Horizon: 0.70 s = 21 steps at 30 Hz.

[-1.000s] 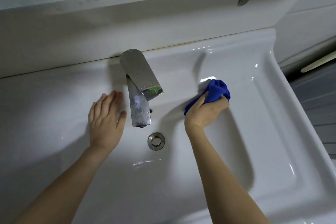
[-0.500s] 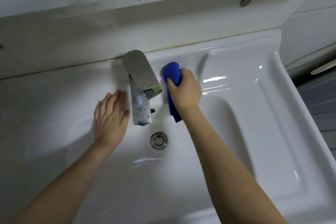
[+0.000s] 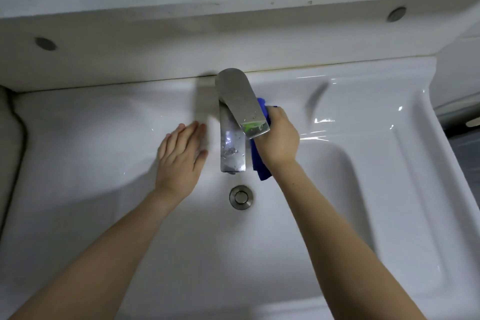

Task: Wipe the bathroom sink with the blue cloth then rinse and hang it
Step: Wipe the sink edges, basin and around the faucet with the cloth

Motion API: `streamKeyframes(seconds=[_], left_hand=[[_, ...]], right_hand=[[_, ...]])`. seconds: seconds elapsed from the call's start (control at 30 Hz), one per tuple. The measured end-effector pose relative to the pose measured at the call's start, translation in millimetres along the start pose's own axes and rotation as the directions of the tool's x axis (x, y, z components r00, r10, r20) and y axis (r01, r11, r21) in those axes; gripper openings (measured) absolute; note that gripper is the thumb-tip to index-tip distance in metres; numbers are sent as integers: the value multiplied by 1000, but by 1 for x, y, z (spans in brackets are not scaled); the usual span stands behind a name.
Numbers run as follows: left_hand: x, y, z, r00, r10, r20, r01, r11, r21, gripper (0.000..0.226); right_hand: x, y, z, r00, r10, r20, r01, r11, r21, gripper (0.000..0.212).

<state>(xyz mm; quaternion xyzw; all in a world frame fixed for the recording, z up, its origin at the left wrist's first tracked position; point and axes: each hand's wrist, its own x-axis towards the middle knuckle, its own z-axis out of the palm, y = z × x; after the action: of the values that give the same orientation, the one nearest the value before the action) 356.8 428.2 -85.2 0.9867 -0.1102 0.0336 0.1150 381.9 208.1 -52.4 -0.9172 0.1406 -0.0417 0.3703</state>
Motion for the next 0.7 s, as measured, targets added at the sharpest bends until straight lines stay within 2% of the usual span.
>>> streamKeyframes(seconds=[0.1, 0.23, 0.27, 0.33, 0.4, 0.47, 0.53, 0.7], left_hand=[[1, -6, -2, 999, 30, 14, -30, 999, 19, 54], [2, -7, -1, 999, 49, 18, -49, 998, 39, 53], [1, -6, 0, 999, 36, 19, -37, 999, 34, 53], [0, -5, 1, 1000, 21, 17, -21, 1000, 23, 53], [0, -5, -1, 999, 24, 26, -25, 1000, 19, 54], [0, -4, -1, 999, 26, 33, -27, 1000, 12, 54], [-1, -3, -1, 999, 20, 40, -21, 1000, 11, 53], [1, -2, -5, 997, 10, 73, -10, 1000, -12, 54]], right_hand=[[-14, 10, -13, 994, -88, 64, 92, 994, -64, 23], [-4, 54, -56, 989, 2, -148, -40, 966, -257, 24], [4, 57, -61, 981, -16, -194, -49, 944, -327, 23], [19, 46, -56, 978, -38, -205, -49, 913, -405, 20], [25, 33, -44, 976, 18, -217, -93, 936, -339, 21], [21, 32, -37, 968, 117, -222, -163, 966, -203, 20], [10, 34, -32, 971, 174, -165, -191, 977, -94, 20], [-23, 3, -2, 994, 105, -1, -105, 992, 68, 12]])
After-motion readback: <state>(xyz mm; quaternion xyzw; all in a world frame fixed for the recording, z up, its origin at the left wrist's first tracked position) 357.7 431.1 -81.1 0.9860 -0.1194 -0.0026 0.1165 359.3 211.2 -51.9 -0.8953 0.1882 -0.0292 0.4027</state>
